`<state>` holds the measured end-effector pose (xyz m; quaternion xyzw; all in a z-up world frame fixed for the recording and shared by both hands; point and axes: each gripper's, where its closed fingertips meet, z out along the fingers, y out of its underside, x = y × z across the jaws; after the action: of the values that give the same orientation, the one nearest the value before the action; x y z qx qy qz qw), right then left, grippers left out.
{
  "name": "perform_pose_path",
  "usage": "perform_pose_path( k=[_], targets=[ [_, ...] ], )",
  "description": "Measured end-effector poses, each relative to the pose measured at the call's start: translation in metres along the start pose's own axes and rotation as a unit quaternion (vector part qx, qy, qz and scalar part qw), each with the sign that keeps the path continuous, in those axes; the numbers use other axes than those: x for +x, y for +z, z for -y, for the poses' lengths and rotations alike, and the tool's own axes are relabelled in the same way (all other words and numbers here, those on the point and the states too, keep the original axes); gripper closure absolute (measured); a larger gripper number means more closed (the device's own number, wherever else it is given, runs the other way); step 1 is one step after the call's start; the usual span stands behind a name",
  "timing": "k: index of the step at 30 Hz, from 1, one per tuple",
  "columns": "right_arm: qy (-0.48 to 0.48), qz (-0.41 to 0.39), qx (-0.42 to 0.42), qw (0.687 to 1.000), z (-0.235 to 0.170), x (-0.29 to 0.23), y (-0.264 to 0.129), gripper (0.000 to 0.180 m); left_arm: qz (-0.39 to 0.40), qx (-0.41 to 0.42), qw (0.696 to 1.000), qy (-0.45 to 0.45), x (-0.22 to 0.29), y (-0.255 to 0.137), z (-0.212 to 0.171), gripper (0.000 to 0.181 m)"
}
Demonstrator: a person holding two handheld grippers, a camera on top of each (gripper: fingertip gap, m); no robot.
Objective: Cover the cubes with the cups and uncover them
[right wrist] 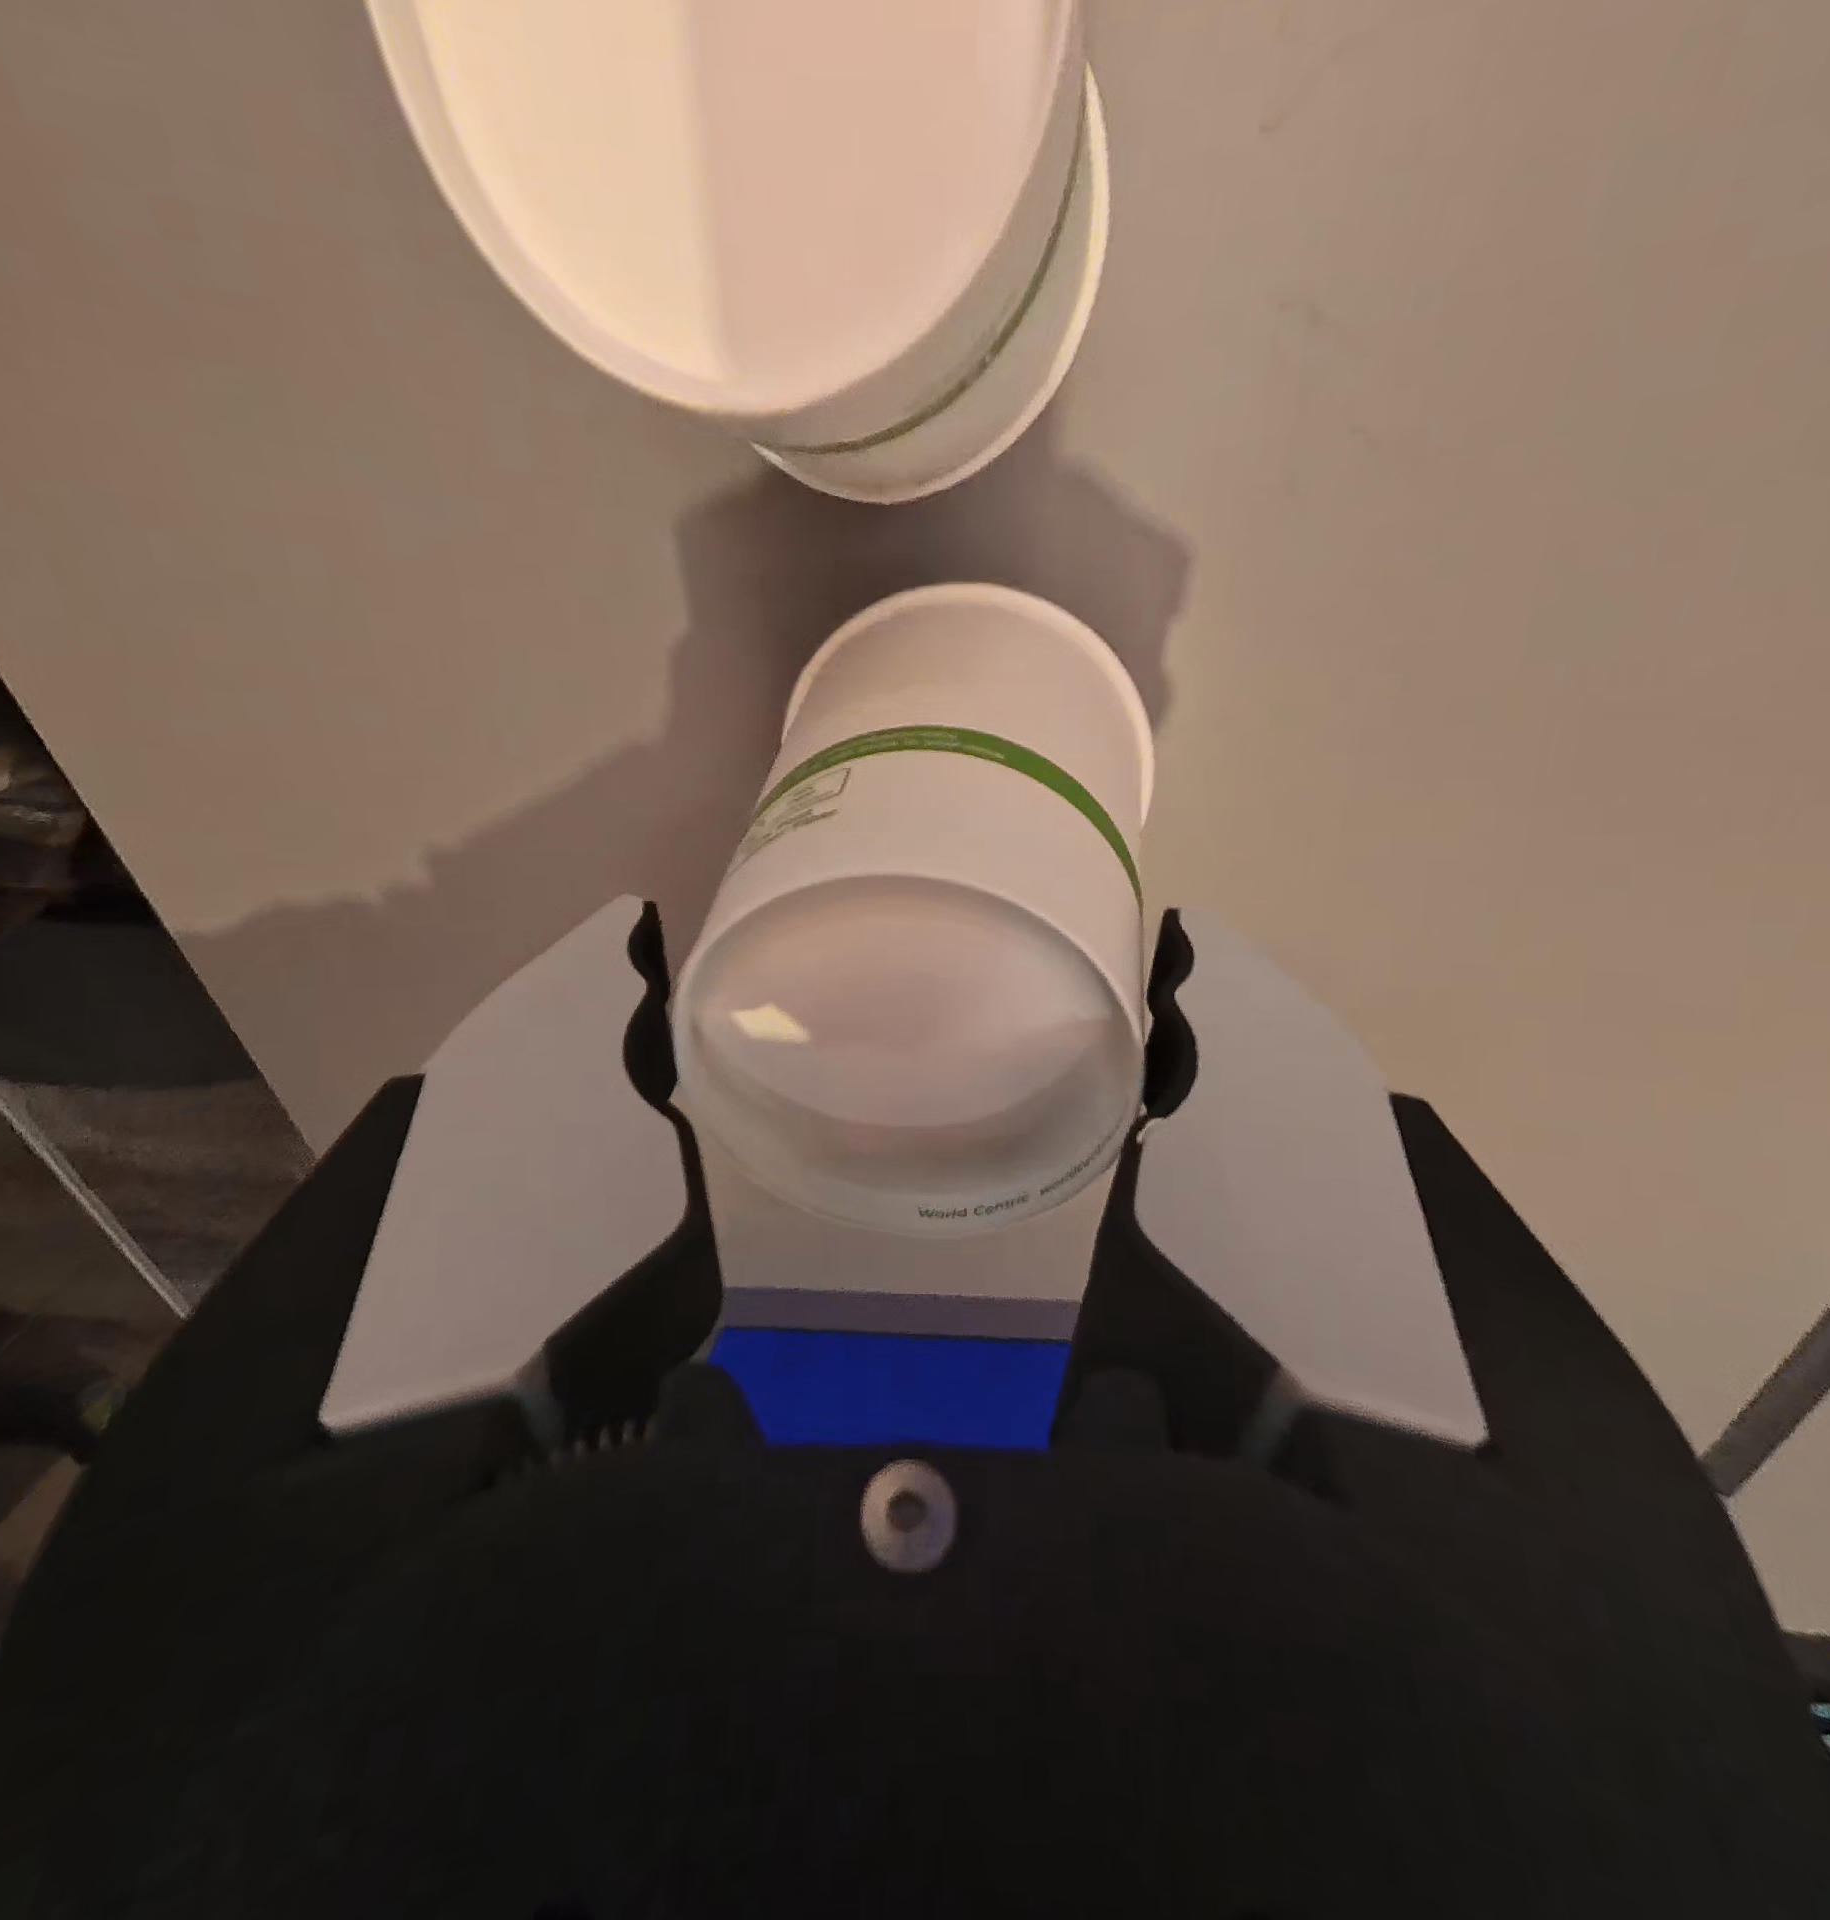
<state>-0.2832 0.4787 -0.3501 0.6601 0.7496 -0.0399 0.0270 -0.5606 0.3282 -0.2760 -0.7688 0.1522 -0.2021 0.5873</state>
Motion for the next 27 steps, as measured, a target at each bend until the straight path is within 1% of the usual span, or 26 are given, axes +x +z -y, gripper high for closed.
perform_pose_path(
  k=[1, 6, 10, 14, 17, 19, 24, 27],
  targets=[
    [0.002, -0.002, 0.001, 1.0, -0.001, 0.0, -0.004, 0.091, -0.001, -0.002, 1.0, -0.001, 0.001, 0.001, -0.001, 0.109],
    [0.006, -0.019, 0.0, 1.0, -0.008, -0.003, -0.028, 0.091, -0.012, -0.003, 1.0, -0.001, 0.006, 0.003, -0.001, 0.109],
    [0.014, -0.038, 0.031, 0.999, -0.009, -0.005, -0.05, 0.091, -0.017, 0.003, 1.0, -0.005, 0.01, 0.001, 0.001, 0.109],
    [0.027, -0.058, 0.09, 0.994, -0.009, -0.01, -0.068, 0.091, -0.024, 0.003, 1.0, -0.005, 0.013, 0.0, 0.002, 0.109],
    [0.036, -0.064, 0.108, 0.991, -0.018, -0.017, -0.075, 0.091, -0.022, 0.006, 1.0, -0.001, 0.014, -0.001, 0.005, 0.109],
    [0.047, -0.059, 0.095, 0.993, -0.03, -0.024, -0.076, 0.091, -0.026, 0.008, 1.0, -0.006, 0.015, -0.001, 0.005, 0.109],
    [0.071, -0.065, 0.026, 0.995, -0.076, -0.046, -0.079, 0.091, -0.027, 0.005, 1.0, -0.003, 0.017, 0.0, 0.004, 0.109],
    [0.083, -0.068, 0.009, 0.994, -0.096, -0.058, -0.081, 0.091, -0.03, 0.004, 1.0, -0.004, 0.018, 0.002, 0.003, 0.109]
  ],
)
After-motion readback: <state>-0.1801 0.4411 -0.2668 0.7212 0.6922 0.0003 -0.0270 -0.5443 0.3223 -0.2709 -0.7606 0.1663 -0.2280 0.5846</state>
